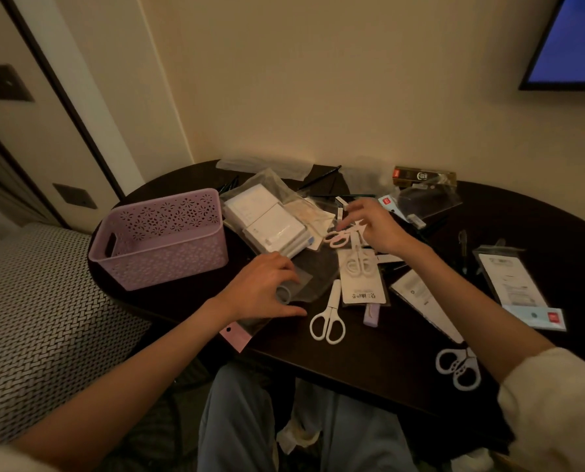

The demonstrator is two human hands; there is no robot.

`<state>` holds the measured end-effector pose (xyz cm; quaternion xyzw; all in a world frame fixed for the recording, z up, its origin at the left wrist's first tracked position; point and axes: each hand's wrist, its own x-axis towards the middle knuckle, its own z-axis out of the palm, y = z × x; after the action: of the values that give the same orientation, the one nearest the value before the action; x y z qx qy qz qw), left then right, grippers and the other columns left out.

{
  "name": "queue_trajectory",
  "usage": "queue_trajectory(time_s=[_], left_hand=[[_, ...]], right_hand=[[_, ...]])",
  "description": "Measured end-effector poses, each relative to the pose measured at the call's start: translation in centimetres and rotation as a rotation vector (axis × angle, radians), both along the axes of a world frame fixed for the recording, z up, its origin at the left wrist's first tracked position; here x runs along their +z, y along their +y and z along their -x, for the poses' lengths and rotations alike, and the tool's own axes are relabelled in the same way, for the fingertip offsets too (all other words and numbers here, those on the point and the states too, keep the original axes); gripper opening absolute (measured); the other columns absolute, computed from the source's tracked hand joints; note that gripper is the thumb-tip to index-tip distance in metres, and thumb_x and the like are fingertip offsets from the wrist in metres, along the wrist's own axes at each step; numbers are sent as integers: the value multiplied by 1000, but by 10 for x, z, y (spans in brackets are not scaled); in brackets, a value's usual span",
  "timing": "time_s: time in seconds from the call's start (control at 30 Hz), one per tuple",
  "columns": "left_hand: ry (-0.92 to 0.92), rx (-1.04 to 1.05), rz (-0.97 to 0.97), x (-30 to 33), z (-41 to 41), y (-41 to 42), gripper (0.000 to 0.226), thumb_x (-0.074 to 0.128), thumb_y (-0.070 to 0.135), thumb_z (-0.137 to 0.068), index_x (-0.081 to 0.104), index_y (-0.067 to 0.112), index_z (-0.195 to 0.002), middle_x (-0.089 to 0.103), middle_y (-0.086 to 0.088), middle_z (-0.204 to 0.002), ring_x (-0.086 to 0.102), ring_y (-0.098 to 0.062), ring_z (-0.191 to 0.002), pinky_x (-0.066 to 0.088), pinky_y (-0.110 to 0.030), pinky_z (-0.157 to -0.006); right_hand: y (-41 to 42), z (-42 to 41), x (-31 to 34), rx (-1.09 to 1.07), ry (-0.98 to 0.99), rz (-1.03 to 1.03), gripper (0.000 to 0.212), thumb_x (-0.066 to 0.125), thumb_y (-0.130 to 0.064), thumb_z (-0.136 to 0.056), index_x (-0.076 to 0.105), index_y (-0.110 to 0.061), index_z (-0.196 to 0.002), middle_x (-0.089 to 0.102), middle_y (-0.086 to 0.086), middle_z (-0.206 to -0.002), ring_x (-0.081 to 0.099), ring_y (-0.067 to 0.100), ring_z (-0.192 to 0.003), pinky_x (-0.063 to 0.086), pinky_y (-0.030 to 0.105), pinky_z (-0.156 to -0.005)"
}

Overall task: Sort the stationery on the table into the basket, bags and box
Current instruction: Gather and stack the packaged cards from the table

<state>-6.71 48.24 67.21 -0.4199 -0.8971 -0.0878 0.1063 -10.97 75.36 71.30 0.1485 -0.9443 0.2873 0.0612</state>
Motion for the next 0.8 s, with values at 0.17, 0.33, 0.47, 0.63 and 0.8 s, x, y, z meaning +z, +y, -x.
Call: queue_trajectory(time_s=[0.17, 0.33, 0.47, 0.63, 0.8], left_hand=[[23, -4, 46, -3, -3, 3, 26, 70, 33, -83, 72, 19, -104, 66, 0, -107, 59, -18, -102, 42, -31, -86], [-52, 55, -63, 8, -2, 3, 8, 65, 14, -87, 72, 17, -91, 68, 2, -92, 62, -12, -88, 51, -32, -80], [-106, 131, -258, 31, 7, -7, 3, 67, 10, -87, 70, 12, -88, 69, 1, -86, 62, -7, -78, 54, -30, -73], [-79, 132, -377, 48, 13, -29, 7, 66, 3, -86, 64, 10, -85, 64, -1, -100, 60, -8, -90, 51, -28, -79], [-239, 121, -347, 50, 3, -43, 11, 62, 5, -89, 57, 10, -80, 48, 2, -130, 45, -6, -122, 37, -17, -100]], right_hand=[[15, 9, 2, 120, -147, -128, 48, 48, 16, -84, 67, -11, -118, 59, 10, -126, 55, 21, -116, 48, 31, -92], [17, 21, 0, 168, -161, -183, 42, 52, 12, -85, 70, -12, -114, 66, 6, -120, 60, 17, -113, 50, 28, -92], [22, 29, 4, 215, -212, -84, 20, 70, -10, -84, 74, -15, -103, 73, -1, -103, 66, 8, -95, 53, 26, -86], [22, 25, 12, 142, -155, 202, 10, 73, -11, -81, 76, -7, -89, 75, 6, -89, 68, 1, -78, 53, 16, -79], [18, 14, 11, 150, -105, 215, 6, 73, -14, -81, 76, -17, -85, 72, -10, -80, 67, 0, -78, 51, 17, -76]])
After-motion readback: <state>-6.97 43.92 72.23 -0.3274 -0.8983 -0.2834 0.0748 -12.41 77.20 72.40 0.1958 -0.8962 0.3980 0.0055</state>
